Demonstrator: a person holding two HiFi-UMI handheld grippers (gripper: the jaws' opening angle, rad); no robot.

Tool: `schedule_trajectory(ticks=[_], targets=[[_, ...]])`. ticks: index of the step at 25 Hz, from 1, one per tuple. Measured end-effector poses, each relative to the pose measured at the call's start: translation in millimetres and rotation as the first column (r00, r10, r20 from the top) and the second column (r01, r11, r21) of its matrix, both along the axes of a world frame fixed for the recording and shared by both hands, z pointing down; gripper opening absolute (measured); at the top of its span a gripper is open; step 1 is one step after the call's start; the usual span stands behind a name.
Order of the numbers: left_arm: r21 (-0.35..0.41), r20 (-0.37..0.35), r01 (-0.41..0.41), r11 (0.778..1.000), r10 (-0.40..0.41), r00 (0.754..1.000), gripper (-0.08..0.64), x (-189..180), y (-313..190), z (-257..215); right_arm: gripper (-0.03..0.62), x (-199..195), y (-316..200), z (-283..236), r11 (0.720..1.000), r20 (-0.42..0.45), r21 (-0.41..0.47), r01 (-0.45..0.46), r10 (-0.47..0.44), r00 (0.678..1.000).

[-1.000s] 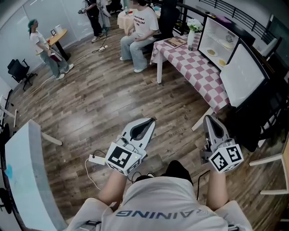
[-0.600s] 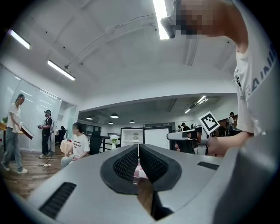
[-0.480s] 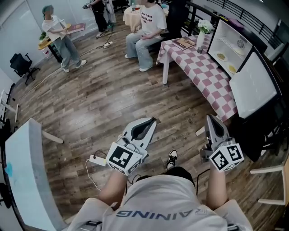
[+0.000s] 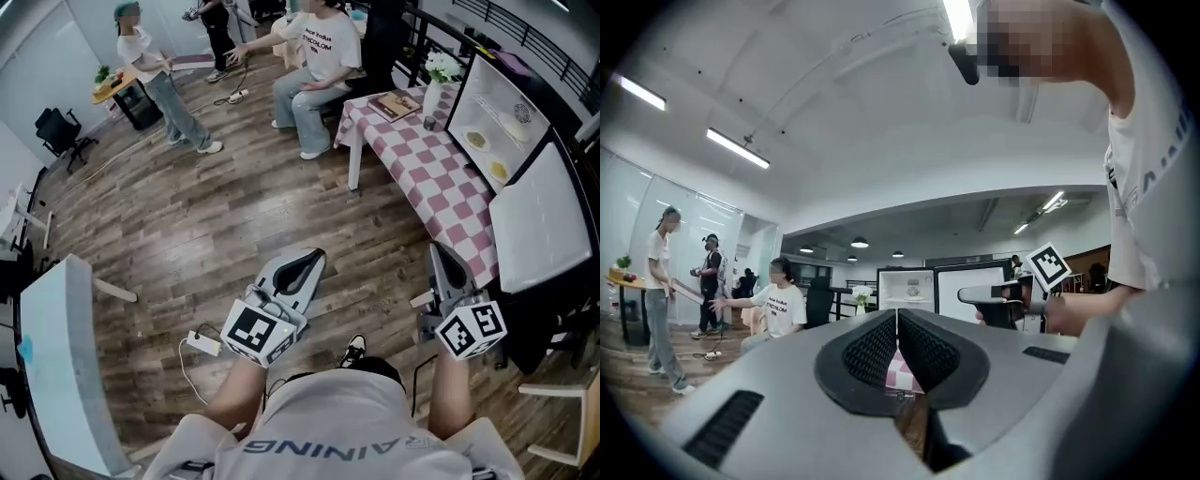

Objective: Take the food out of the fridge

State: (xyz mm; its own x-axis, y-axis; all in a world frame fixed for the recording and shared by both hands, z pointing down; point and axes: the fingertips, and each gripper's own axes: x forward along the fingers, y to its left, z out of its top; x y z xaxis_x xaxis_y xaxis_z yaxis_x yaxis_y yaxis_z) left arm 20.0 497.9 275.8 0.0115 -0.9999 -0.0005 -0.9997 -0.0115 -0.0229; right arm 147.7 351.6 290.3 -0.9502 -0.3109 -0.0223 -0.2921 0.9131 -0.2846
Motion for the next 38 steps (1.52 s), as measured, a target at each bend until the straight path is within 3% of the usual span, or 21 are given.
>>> schedule_trajectory(ticks=[6,13,23,29,38], targets=[[-0.016,-0.002,0.023,1.0,-0.023,1.0,0.014,-1,-71,1,0.018,-2,-74,2,1.0,0.013,-0.003,0.015,-0.015,1.0],[-0.02,0.021,-0.006,1.0,0.006,1.0,0.014,4,-138,-2,0.019,7,-135,11,1.0,0.008,-0.002,-0.018,0.018,1.0],[-0.012,0.02,-0.147,0.989,0.147,0.989,0.014,-5,-227,2,0.019,17,-205,13,0.989,0.002,0.013,-0.15,0.15,0.989],[0.001,0.001,-0.241,0.97,0.241,0.97,0.014,-38,-282,1,0.018,-5,-245,11,0.97,-0.032,0.019,-0.244,0.245,0.969],[-0.011,-0.014,-0.341,0.94,0.34,0.94,0.014,-132,-353,6,0.02,-88,-291,7,0.937,-0.094,0.027,-0.349,0.35,0.932]])
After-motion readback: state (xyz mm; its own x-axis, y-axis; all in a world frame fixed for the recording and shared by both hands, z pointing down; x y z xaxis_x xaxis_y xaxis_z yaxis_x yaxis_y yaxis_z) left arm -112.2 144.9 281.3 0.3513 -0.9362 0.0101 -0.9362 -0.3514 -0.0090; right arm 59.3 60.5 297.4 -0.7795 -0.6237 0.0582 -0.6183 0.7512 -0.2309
